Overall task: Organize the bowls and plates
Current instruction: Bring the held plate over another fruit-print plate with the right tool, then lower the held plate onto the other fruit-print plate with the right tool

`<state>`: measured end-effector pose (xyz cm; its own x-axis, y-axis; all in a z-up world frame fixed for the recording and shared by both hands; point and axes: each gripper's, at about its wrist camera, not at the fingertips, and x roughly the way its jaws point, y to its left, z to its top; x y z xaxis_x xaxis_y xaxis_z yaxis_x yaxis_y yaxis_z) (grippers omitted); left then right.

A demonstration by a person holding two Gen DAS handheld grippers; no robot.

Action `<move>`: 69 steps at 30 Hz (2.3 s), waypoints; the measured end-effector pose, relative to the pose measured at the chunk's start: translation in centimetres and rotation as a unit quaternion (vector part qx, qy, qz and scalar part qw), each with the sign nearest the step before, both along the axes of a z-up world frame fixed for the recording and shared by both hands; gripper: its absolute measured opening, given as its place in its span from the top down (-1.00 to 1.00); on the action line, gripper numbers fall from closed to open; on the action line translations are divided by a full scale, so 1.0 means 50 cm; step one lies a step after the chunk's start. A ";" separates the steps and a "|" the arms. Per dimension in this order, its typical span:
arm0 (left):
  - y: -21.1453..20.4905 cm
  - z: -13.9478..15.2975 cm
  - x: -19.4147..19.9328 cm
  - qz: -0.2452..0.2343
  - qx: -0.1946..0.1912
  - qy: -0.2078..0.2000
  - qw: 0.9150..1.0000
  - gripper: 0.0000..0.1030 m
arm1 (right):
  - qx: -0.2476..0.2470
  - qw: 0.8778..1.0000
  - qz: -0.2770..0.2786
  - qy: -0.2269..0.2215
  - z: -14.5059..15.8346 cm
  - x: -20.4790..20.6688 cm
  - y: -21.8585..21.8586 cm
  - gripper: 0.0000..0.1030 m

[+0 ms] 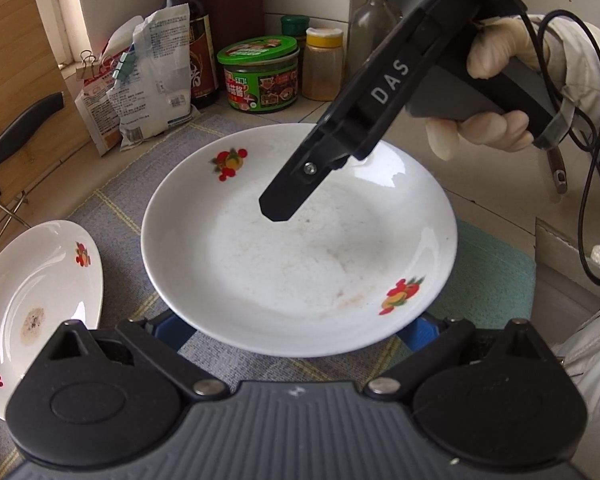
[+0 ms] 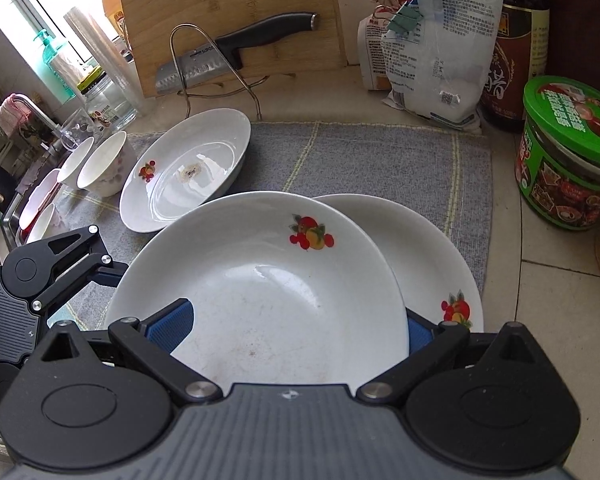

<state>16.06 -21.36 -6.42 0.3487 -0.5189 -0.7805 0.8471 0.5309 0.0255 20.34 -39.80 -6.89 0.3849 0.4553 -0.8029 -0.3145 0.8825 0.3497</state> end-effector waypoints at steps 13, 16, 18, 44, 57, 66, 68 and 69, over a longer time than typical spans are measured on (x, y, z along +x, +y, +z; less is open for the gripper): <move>-0.010 -0.008 0.016 -0.005 0.009 0.006 1.000 -0.96 | -0.001 1.000 -0.002 0.009 -0.020 0.014 -0.010 -1.00; -0.012 -0.009 0.019 -0.007 0.012 0.007 1.000 -0.96 | -0.004 1.000 -0.003 0.011 -0.022 0.013 -0.011 -1.00; -0.014 -0.010 0.023 -0.008 0.013 0.010 1.000 -0.96 | -0.002 1.000 -0.005 0.013 -0.025 0.013 -0.014 -1.00; -0.031 -0.028 0.050 -0.029 0.032 0.004 0.999 -0.97 | -0.009 0.999 -0.030 0.017 -0.027 -0.009 -0.040 -1.00; -0.024 -0.023 0.050 -0.026 0.036 -0.003 0.999 -0.98 | -0.010 0.999 -0.037 0.017 -0.017 -0.025 -0.048 -1.00; -0.018 -0.033 0.050 -0.017 0.038 -0.006 0.999 -0.98 | -0.016 0.999 -0.045 0.012 -0.006 -0.038 -0.052 -1.00; -0.018 -0.037 0.054 -0.014 0.039 -0.006 0.999 -0.98 | -0.018 0.999 -0.045 0.011 -0.003 -0.041 -0.052 -1.00; -0.018 -0.037 0.054 -0.014 0.040 -0.006 0.999 -0.98 | -0.019 0.999 -0.046 0.011 -0.002 -0.042 -0.052 -1.00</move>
